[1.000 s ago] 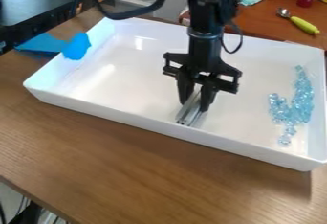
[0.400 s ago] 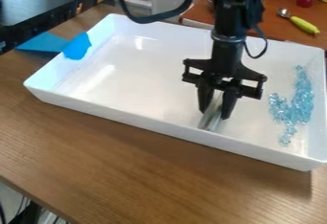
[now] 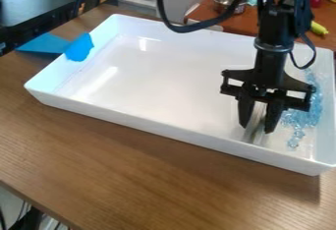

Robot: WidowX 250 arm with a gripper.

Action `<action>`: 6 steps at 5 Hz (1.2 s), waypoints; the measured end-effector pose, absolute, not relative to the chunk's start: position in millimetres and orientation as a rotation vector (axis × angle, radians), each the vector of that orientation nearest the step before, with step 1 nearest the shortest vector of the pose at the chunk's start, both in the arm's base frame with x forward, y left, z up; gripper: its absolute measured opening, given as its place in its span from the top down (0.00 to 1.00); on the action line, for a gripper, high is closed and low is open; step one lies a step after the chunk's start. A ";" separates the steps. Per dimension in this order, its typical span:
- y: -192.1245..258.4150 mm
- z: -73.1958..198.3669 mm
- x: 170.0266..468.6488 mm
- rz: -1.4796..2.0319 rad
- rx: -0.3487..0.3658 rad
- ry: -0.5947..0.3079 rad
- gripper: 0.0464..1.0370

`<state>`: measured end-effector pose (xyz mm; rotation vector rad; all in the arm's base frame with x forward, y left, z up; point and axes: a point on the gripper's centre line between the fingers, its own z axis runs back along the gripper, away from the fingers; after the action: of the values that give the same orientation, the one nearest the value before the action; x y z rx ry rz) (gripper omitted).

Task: Sweep into pile

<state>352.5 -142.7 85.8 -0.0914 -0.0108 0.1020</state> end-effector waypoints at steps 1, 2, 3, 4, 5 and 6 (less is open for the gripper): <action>-150.6 86.9 357.0 0.127 -0.104 0.000 0.68; -161.8 87.5 357.1 0.116 -0.113 0.005 0.68; -167.0 90.6 359.1 0.113 -0.128 0.016 0.68; -162.0 92.7 355.7 0.103 -0.135 0.049 0.68; -125.3 133.0 360.3 0.095 -0.162 -0.002 0.68; -68.9 160.1 358.9 0.104 -0.143 -0.040 0.68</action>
<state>358.9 -68.9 160.1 -0.1430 -0.0401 0.1039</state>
